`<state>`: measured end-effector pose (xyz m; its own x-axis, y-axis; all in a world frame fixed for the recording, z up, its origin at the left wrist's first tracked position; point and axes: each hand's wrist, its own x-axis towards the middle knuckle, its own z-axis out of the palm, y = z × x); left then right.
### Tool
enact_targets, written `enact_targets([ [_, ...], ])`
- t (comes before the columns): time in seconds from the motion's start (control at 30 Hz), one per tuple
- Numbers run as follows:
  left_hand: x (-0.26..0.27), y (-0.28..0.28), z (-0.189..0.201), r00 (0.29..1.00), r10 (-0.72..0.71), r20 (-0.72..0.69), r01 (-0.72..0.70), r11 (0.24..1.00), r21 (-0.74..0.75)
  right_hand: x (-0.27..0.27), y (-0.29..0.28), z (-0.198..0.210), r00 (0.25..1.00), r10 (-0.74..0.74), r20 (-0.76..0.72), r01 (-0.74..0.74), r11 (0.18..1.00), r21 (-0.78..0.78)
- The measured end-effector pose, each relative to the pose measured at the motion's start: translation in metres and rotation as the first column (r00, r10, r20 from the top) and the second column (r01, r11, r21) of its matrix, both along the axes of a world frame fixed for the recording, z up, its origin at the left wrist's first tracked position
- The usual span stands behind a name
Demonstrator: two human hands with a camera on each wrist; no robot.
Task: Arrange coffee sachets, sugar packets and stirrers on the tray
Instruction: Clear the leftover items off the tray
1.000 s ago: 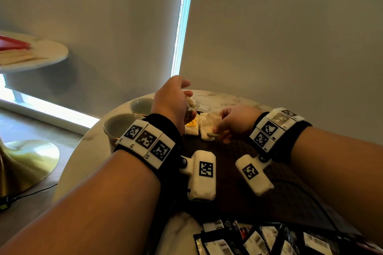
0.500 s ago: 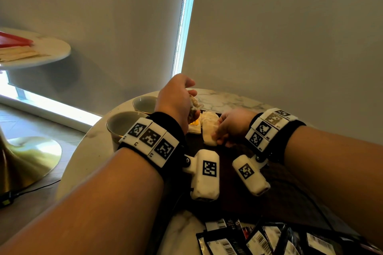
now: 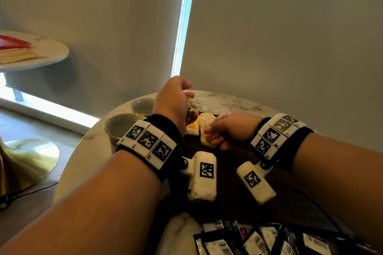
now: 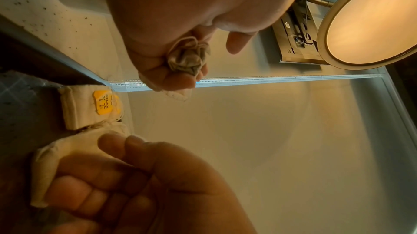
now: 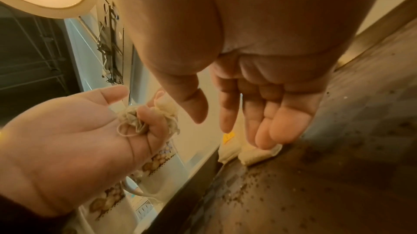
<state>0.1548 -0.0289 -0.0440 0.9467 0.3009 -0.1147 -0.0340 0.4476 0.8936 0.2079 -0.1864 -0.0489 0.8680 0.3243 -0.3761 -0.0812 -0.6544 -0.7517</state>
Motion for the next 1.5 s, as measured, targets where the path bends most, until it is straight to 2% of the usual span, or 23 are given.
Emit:
enact_targets([
  [0.33, 0.002, 0.000, -0.001, 1.000, -0.003, 0.002, 0.003, 0.998, -0.057, 0.003, 0.001, -0.005, 0.999, -0.033, 0.031, 0.031, 0.998, 0.062],
  [0.43, 0.003, 0.000, -0.002, 0.999, -0.033, -0.001, 0.032, 0.991, -0.129, 0.004, -0.001, 0.000, 0.983, -0.065, 0.169, 0.045, 0.992, 0.120],
  [0.5, 0.002, -0.001, -0.002, 0.998, -0.070, 0.006, 0.070, 0.981, -0.184, 0.005, -0.003, 0.006, 0.956, -0.101, 0.274, 0.039, 0.974, 0.224],
  [0.57, 0.000, -0.001, -0.001, 0.993, -0.120, 0.014, 0.120, 0.967, -0.223, 0.003, -0.004, 0.011, 0.938, -0.116, 0.327, 0.003, 0.945, 0.326],
  [0.67, -0.002, -0.004, -0.001, 0.980, -0.199, 0.027, 0.199, 0.947, -0.252, -0.007, -0.001, 0.016, 0.925, -0.064, 0.374, -0.082, 0.929, 0.360],
  [0.8, -0.004, -0.006, -0.002, 0.971, -0.239, 0.016, 0.237, 0.948, -0.213, -0.015, 0.006, 0.013, 0.913, -0.016, 0.407, -0.124, 0.941, 0.315],
  [1.03, -0.004, -0.008, -0.001, 0.965, -0.263, 0.009, 0.260, 0.947, -0.191, -0.018, 0.008, 0.011, 0.892, -0.042, 0.450, -0.101, 0.952, 0.289],
  [1.23, -0.003, -0.008, -0.001, 0.964, -0.265, 0.000, 0.262, 0.953, -0.152, -0.013, 0.004, 0.010, 0.909, -0.127, 0.398, -0.053, 0.910, 0.412],
  [1.5, -0.002, -0.008, -0.003, 0.977, -0.195, -0.087, 0.196, 0.981, 0.005, -0.010, 0.001, 0.011, 0.918, -0.254, 0.305, 0.042, 0.827, 0.560],
])
